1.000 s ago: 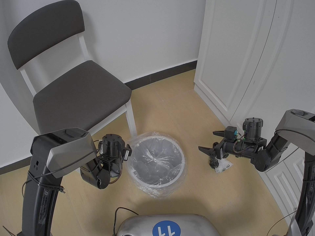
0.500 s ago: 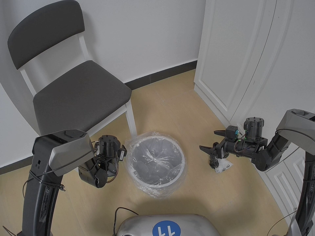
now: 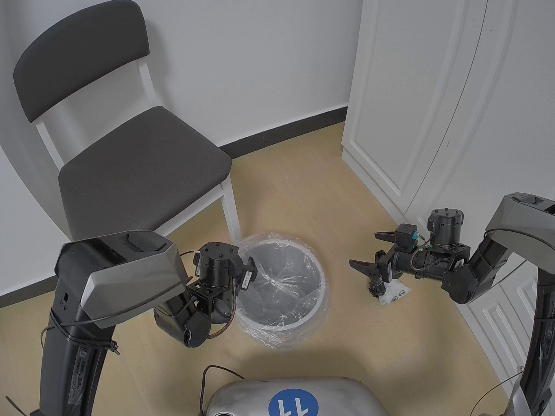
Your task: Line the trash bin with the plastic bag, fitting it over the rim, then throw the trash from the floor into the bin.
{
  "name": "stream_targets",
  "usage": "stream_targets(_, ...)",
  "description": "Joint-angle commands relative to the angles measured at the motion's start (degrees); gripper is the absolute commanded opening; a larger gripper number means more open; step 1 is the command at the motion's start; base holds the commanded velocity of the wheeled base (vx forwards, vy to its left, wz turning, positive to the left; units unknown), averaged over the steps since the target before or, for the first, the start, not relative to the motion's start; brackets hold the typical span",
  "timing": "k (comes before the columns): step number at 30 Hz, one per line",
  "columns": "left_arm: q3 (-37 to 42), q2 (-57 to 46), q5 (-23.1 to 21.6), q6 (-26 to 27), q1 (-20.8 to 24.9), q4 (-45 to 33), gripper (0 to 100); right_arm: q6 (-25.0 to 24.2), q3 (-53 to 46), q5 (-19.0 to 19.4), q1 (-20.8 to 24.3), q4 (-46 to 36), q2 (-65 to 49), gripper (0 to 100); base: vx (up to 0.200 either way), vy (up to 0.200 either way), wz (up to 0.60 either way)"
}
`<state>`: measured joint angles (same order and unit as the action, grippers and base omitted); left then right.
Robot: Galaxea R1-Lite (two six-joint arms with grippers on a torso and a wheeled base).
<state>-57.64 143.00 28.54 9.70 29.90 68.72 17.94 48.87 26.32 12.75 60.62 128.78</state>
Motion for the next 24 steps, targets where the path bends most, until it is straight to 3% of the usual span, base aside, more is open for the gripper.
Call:
stream_targets(1, 0.6, -0.61, 0.11, 0.05, 0.77, -0.16, 100, 0.34, -0.36, 0.05, 0.08, 0.02, -0.37, 100, 0.0, 0.0, 0.0)
stream_targets(13, 5.43, 0.62, 0.29, -0.04, -4.06, -2.36, 100, 0.78, -1.32, -0.04, 0.08, 0.02, -1.25, 100, 0.0, 0.0, 0.0)
stream_targets(24, 5.61, -0.17, 0.29, -0.12, -5.82, -2.1, 100, 0.78, -1.24, -0.04, -0.18, 0.02, -1.25, 100, 0.0, 0.0, 0.0)
